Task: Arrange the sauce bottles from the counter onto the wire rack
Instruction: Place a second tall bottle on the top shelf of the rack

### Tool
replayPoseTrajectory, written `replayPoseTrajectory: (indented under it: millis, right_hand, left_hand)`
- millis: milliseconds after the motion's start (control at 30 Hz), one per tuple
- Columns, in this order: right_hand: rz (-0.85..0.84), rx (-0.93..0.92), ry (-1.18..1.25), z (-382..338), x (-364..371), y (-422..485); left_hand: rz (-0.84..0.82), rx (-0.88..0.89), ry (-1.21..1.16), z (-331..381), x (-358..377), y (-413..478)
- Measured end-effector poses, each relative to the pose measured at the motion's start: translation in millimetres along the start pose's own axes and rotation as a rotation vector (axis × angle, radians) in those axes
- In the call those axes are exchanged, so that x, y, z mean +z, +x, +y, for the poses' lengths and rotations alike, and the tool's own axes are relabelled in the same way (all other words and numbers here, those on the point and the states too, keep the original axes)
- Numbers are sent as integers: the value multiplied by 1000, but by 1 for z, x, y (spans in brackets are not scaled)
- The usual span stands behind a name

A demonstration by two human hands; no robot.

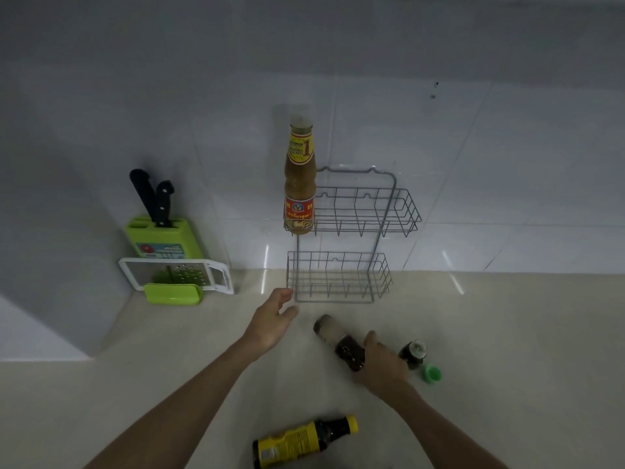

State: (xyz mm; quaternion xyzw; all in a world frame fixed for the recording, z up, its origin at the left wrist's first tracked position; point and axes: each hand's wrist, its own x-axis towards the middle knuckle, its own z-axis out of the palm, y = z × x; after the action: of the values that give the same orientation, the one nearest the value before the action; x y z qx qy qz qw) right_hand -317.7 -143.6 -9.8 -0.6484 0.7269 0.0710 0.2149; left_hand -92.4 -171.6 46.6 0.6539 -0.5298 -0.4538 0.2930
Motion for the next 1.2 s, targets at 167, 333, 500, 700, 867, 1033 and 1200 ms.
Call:
replayPoseTrajectory:
  millis: [167,333,500,700,867,1033,1200]
  right_hand:
    - [281,-43,271,-10,-25,-11]
    - [342,-139,495,-22,-63,-22]
    - [526,-305,775,-38,-150,-41]
    - [736,-479,1154,-55,-251,-48]
    - [869,-501,999,-84,-285,-13]
    - [764,-565,818,-103,-273,31]
    - [641,-605,743,-112,-262,48]
  left_hand:
    - [30,-2,-60,8,-5,-2]
    - [81,64,-100,26,-13,-2]
    - [181,160,-100,60,-32,11]
    - [258,236,-211,116,-53,27]
    - [166,302,-270,146,-65,37]
    - [82,359,-262,151,-61,41]
    - [112,365,-226,145,-63,49]
